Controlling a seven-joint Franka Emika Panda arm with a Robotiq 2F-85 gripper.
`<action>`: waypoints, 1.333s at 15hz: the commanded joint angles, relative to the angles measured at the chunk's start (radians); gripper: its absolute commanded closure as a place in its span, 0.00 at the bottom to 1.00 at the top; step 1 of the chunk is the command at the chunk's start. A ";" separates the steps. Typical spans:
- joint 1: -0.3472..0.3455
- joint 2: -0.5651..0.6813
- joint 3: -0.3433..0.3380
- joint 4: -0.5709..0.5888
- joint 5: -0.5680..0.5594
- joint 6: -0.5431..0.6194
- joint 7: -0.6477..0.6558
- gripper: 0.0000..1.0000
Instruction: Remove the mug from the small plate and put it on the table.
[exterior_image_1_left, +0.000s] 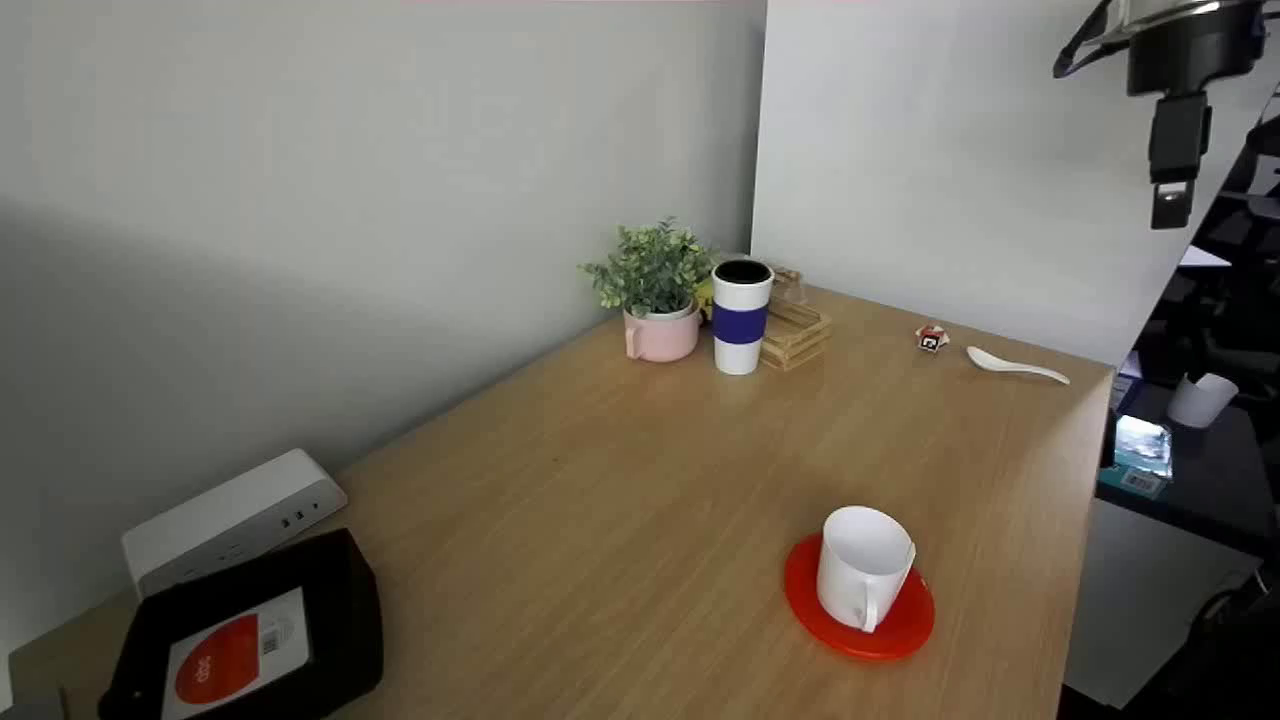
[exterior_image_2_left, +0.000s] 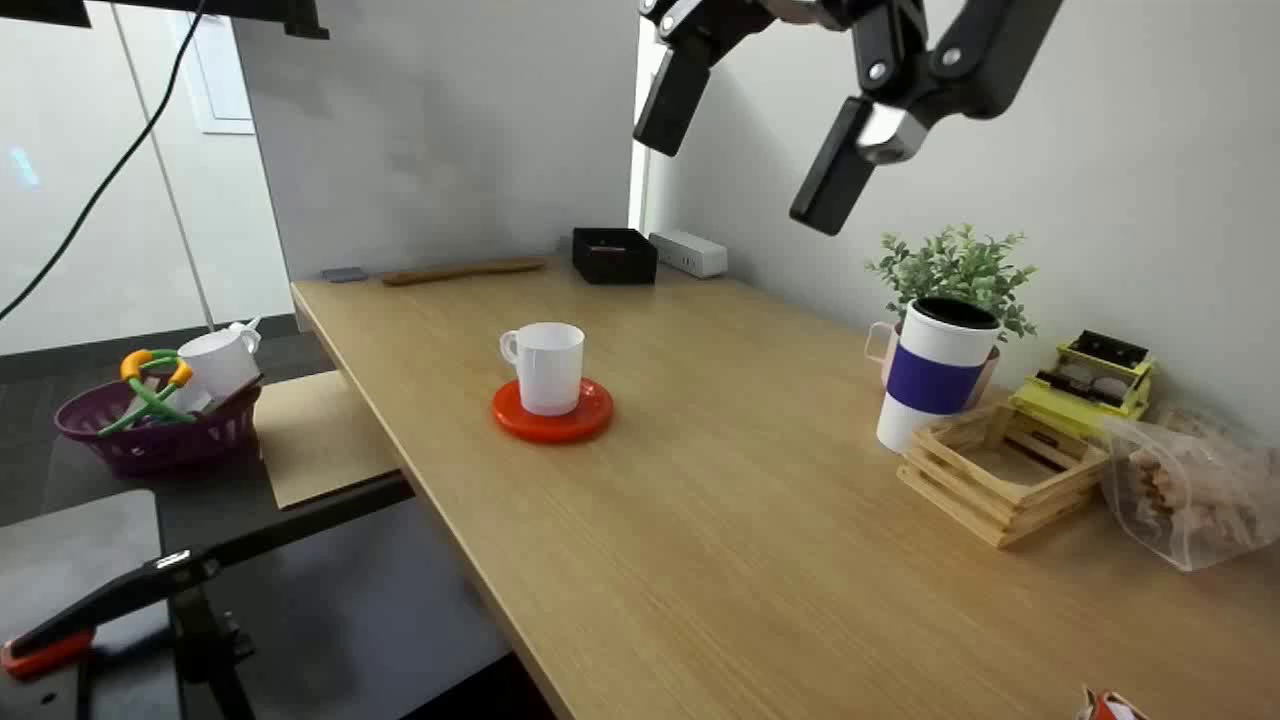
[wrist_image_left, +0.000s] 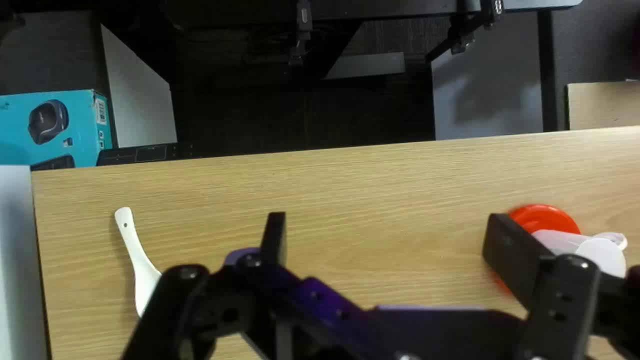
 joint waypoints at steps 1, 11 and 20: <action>-0.029 0.001 0.027 0.002 0.002 -0.002 -0.002 0.00; -0.013 0.026 0.053 0.022 0.030 -0.021 -0.017 0.00; 0.054 0.082 0.182 0.055 -0.019 -0.032 -0.063 0.00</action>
